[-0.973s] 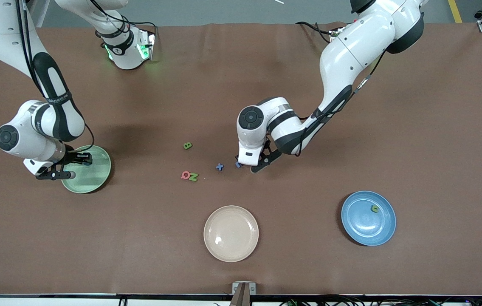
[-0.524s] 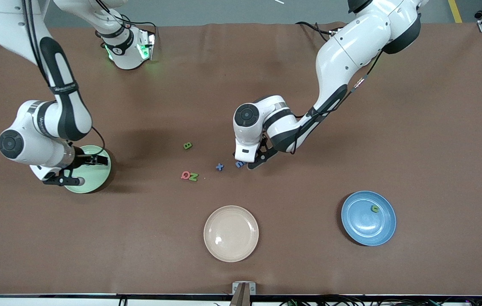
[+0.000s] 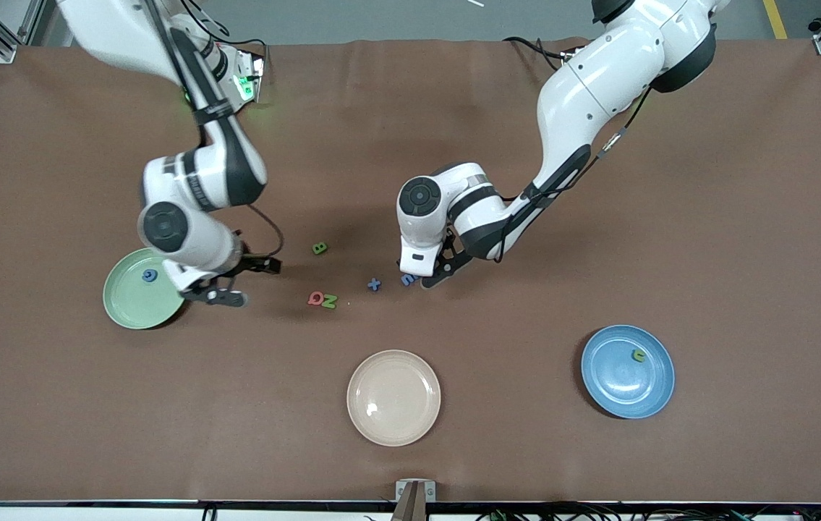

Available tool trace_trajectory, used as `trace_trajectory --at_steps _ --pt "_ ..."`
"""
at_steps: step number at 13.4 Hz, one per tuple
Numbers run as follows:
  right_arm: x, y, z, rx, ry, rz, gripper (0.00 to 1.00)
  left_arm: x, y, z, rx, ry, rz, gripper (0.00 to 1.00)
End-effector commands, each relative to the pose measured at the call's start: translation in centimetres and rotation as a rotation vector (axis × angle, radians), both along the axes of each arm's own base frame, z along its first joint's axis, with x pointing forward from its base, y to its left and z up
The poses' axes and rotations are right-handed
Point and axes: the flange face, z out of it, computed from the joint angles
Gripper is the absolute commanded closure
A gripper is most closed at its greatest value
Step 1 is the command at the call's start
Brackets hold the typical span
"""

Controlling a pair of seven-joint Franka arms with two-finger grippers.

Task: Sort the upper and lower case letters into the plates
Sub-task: 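Release the G on the green plate while the left gripper grasps the p, then carry the green p to the blue plate while the right gripper reaches the B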

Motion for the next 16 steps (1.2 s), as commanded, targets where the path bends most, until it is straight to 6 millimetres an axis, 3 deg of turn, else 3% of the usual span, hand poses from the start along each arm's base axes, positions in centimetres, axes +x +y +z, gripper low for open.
trace_trajectory --at_steps 1,3,5,7,8,11,14,16 --pt "-2.6 5.1 -1.1 -0.021 -0.036 -0.055 0.00 -0.1 -0.1 -0.1 -0.002 0.011 0.020 0.57" --pt "-3.0 5.9 -2.2 -0.021 -0.050 -0.049 0.00 -0.1 -0.1 -0.5 -0.001 0.015 0.019 0.60" --pt "-3.8 6.0 -4.4 -0.017 -0.065 -0.050 0.00 0.8 0.6 0.4 -0.004 0.003 0.029 0.88" --pt "-5.0 5.7 -6.7 -0.006 -0.066 -0.070 0.00 2.1 1.4 2.4 0.002 -0.032 0.037 0.99" --pt "-5.9 5.7 -7.4 -0.012 -0.055 -0.064 0.00 3.9 3.0 3.9 -0.001 -0.056 0.063 0.99" --pt "-7.4 6.7 -8.2 0.000 -0.029 -0.074 0.05 9.0 9.4 8.4 0.042 -0.096 0.094 0.99" --pt "-8.2 7.8 -8.3 0.025 -0.012 -0.096 0.10 13.9 18.7 10.8 0.110 -0.067 0.018 0.99" --pt "-8.2 7.8 -8.5 0.023 -0.010 -0.094 0.13 16.6 24.9 10.9 0.113 -0.053 -0.009 0.98"
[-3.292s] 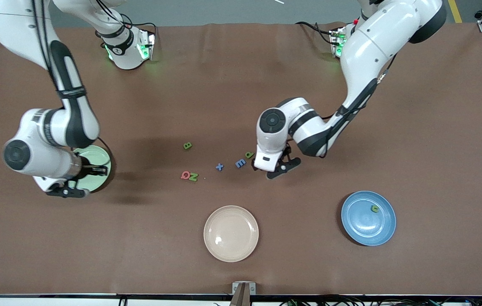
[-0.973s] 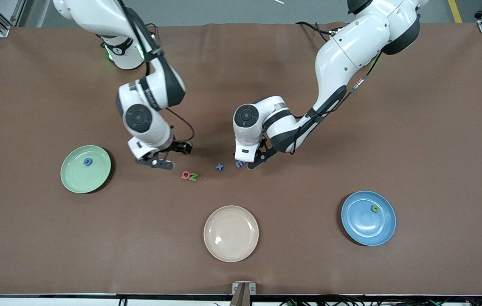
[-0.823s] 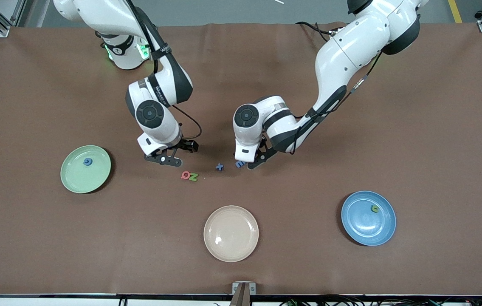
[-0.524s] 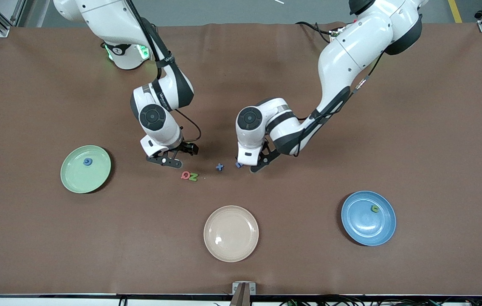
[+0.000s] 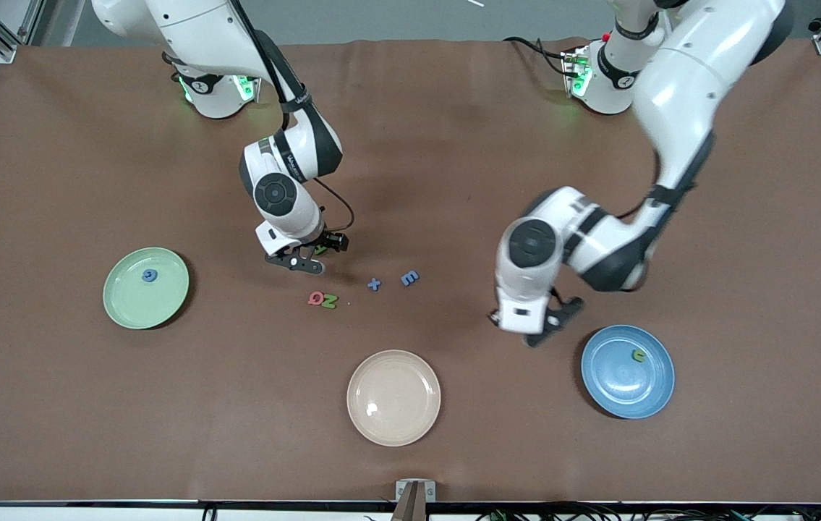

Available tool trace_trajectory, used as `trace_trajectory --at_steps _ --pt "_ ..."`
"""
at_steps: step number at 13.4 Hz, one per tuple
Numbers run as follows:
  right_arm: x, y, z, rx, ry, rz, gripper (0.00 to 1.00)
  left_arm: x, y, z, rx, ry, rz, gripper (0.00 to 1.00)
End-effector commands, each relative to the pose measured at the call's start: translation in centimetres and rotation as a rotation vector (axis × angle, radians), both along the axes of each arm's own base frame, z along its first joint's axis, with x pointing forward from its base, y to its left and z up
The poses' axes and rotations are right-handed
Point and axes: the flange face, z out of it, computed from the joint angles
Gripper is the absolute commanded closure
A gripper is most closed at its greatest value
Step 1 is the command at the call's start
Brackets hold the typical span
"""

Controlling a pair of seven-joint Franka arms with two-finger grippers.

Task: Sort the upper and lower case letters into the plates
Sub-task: 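Carry the green p to the blue plate while the right gripper reaches the B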

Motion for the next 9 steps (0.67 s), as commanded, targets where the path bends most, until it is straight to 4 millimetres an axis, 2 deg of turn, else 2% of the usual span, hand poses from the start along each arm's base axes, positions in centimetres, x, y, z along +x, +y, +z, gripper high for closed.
trace_trajectory --at_steps 1,3,5,6,7,8,9 --pt "-0.5 -0.6 -0.2 0.006 0.005 -0.026 0.13 2.4 7.7 -0.2 0.019 0.033 -0.060 0.98" --pt "-0.2 -0.9 -0.9 0.002 -0.004 -0.027 0.13 4.1 13.3 -0.8 0.012 0.055 -0.151 0.98" --pt "-0.2 -1.0 -2.1 -0.004 -0.018 -0.028 0.14 5.4 17.7 -2.0 -0.011 0.055 -0.211 0.92" --pt "-0.3 -0.9 -2.5 -0.007 -0.022 -0.026 0.17 5.7 19.4 -3.0 -0.026 0.054 -0.225 0.83" --pt "-0.4 -0.8 -2.7 -0.008 -0.021 -0.023 0.21 6.0 20.6 -3.9 -0.041 0.049 -0.240 0.64" --pt "-0.4 -0.8 -2.7 -0.009 -0.020 -0.024 0.27 6.3 21.6 -4.5 -0.052 0.043 -0.246 0.57" --pt "-0.5 -0.8 -2.8 -0.010 -0.017 -0.024 0.35 6.4 22.4 -4.7 -0.056 0.041 -0.257 0.40"
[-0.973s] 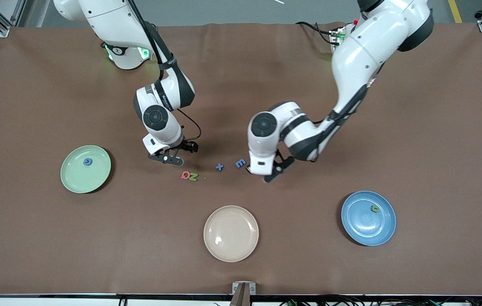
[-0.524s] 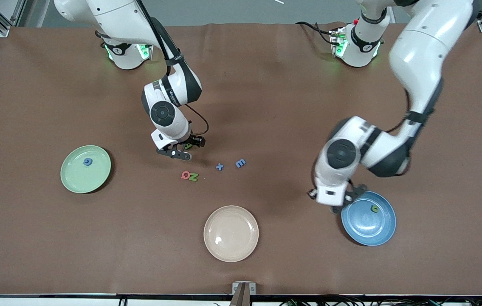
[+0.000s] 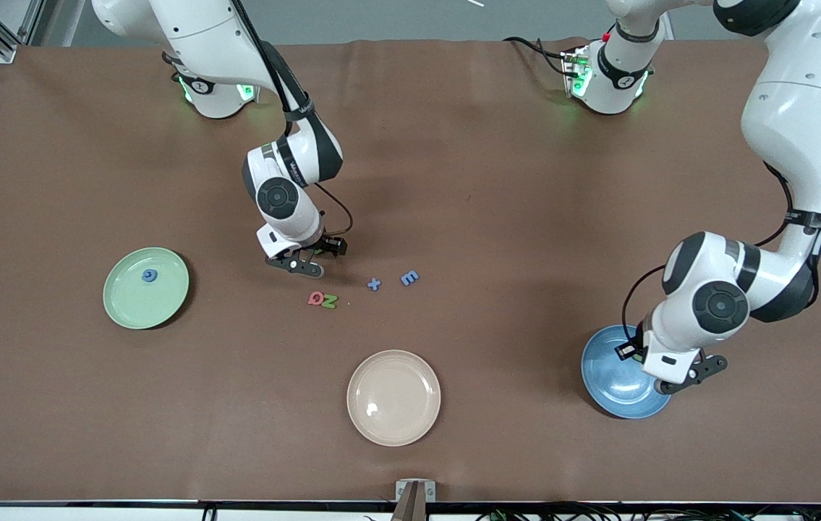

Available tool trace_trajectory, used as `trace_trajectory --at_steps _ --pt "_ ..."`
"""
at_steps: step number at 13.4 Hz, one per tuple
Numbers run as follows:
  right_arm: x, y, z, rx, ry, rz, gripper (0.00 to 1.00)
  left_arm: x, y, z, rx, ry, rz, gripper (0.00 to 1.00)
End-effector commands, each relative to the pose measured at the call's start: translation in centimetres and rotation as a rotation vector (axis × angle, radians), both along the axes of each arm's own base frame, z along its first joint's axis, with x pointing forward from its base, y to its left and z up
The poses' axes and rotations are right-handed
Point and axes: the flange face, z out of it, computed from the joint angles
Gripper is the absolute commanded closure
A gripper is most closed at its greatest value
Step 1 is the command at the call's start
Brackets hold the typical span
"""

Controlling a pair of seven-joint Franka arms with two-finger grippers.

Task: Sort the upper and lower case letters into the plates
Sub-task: 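Carry the green B to the green plate while the left gripper grasps the m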

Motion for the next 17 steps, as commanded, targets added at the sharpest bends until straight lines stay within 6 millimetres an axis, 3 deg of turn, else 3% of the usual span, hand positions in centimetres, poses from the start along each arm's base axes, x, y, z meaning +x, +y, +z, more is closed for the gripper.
trace_trajectory --at_steps 1,2,3,5,8,10,12,13,16,17 --pt "-0.5 -0.2 -0.4 0.003 0.008 -0.015 0.41 0.1 0.3 -0.7 -0.015 -0.009 -0.045 0.14" --pt "-0.5 -0.2 -0.4 0.003 0.008 -0.017 0.47 -0.2 -0.3 -0.6 -0.016 -0.006 -0.049 0.00" --pt "-0.4 -0.3 -0.4 0.003 0.007 -0.018 0.53 -0.7 -1.6 -0.5 -0.018 0.000 -0.049 0.00" --pt "-0.4 -0.4 -0.4 0.002 0.010 -0.020 0.63 -2.3 -6.5 -0.5 -0.033 0.014 -0.039 0.00" --pt "-0.4 -0.5 -0.4 0.001 0.012 -0.021 0.76 -5.6 -16.7 -0.2 -0.061 0.013 0.058 0.00" --pt "-0.4 -0.5 -0.3 0.000 0.018 -0.027 0.79 -8.5 -24.0 -0.3 -0.064 0.000 0.105 0.00" --pt "-0.1 -0.6 1.1 0.000 0.056 -0.025 0.80 -11.6 -29.9 -0.5 -0.074 0.001 0.129 0.01" --pt "0.7 -1.0 3.1 0.012 0.072 -0.032 0.80 -12.5 -32.6 -0.4 -0.091 0.001 0.144 0.02" --pt "2.7 -4.3 7.0 0.045 0.091 -0.019 0.80 -14.3 -39.5 -1.0 -0.122 -0.026 0.223 0.07" --pt "3.7 -6.4 7.8 0.056 0.093 -0.005 0.80 -14.9 -41.1 -1.7 -0.123 -0.025 0.237 0.09"
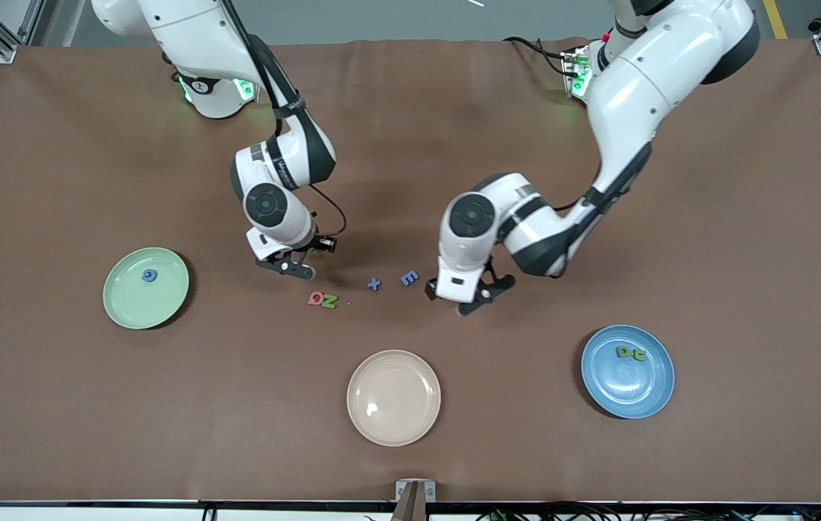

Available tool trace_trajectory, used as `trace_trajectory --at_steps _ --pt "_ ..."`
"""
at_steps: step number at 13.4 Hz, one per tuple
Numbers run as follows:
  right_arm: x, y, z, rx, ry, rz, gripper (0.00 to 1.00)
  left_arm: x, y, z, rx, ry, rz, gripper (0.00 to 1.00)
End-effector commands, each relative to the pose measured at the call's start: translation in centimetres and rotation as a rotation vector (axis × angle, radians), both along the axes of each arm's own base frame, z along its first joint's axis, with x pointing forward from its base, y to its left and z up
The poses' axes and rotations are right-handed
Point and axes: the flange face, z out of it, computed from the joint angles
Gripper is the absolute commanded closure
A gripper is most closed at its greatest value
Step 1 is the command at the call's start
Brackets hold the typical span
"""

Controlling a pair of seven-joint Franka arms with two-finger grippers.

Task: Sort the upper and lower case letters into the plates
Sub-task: 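Carry the green B to the green plate while the left gripper grasps the m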

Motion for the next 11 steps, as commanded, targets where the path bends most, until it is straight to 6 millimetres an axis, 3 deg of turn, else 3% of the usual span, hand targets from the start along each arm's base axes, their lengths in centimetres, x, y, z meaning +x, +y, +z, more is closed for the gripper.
trace_trajectory --at_steps 1,6,9,11 --pt "1.9 -5.6 3.4 0.053 0.011 0.030 0.80 0.5 -3.3 -1.7 -0.020 -0.006 0.045 0.09" --pt "5.5 -19.1 3.5 0.074 -0.021 0.181 0.80 -1.5 -7.1 -4.0 -0.058 0.023 0.061 0.21" --pt "6.4 -28.0 3.9 0.063 -0.042 0.266 0.80 -1.8 -7.1 -5.5 -0.020 0.005 0.057 0.22" --pt "6.5 -31.9 3.5 0.040 -0.062 0.300 0.80 -2.1 -7.2 -6.3 -0.007 -0.001 0.051 0.25"
